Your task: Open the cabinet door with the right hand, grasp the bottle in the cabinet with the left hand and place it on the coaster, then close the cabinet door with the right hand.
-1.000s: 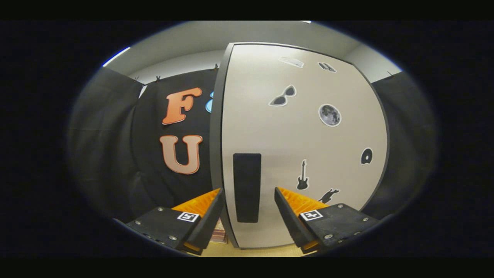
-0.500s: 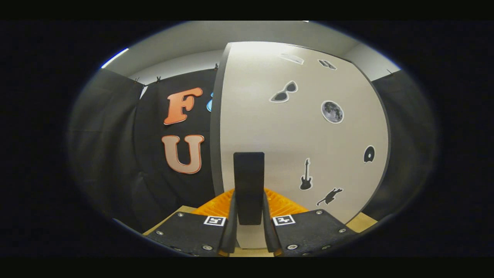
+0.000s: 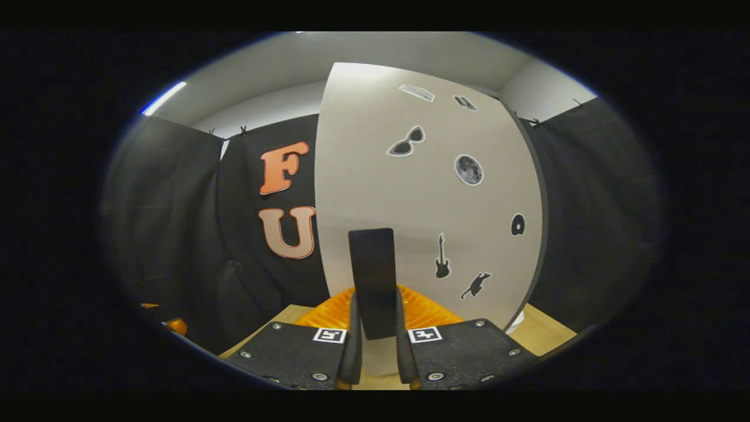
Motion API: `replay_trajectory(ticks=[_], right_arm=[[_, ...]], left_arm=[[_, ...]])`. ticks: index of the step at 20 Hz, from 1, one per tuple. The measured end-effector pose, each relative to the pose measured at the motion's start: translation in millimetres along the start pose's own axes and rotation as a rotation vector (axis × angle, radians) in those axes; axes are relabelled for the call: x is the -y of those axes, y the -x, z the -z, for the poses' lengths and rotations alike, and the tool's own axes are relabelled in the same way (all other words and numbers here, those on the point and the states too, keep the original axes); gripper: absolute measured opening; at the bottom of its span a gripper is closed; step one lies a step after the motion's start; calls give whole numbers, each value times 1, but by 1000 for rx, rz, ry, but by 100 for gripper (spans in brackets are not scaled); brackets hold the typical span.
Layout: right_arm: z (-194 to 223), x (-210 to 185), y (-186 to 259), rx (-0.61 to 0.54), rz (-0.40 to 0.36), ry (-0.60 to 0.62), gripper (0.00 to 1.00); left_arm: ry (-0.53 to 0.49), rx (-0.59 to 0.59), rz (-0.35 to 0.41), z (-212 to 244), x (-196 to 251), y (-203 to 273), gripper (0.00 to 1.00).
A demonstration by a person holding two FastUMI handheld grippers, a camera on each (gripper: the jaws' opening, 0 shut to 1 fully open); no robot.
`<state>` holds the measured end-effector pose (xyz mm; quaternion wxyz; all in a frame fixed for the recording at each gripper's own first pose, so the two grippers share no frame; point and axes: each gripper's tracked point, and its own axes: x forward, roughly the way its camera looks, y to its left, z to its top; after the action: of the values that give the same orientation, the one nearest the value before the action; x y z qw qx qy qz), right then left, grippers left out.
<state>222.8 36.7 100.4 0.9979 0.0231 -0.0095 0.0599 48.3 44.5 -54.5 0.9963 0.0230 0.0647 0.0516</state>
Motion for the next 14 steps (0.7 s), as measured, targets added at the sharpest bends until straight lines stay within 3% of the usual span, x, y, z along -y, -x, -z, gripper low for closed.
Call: replay_trajectory(ticks=[11, 14], right_arm=[[-1, 30, 28, 17, -13, -20, 24], [-2, 39, 35, 13, -5, -15, 19]], left_arm=[[-26, 15, 67, -14, 109, 77, 95], [-32, 17, 89, -15, 138, 93, 95]])
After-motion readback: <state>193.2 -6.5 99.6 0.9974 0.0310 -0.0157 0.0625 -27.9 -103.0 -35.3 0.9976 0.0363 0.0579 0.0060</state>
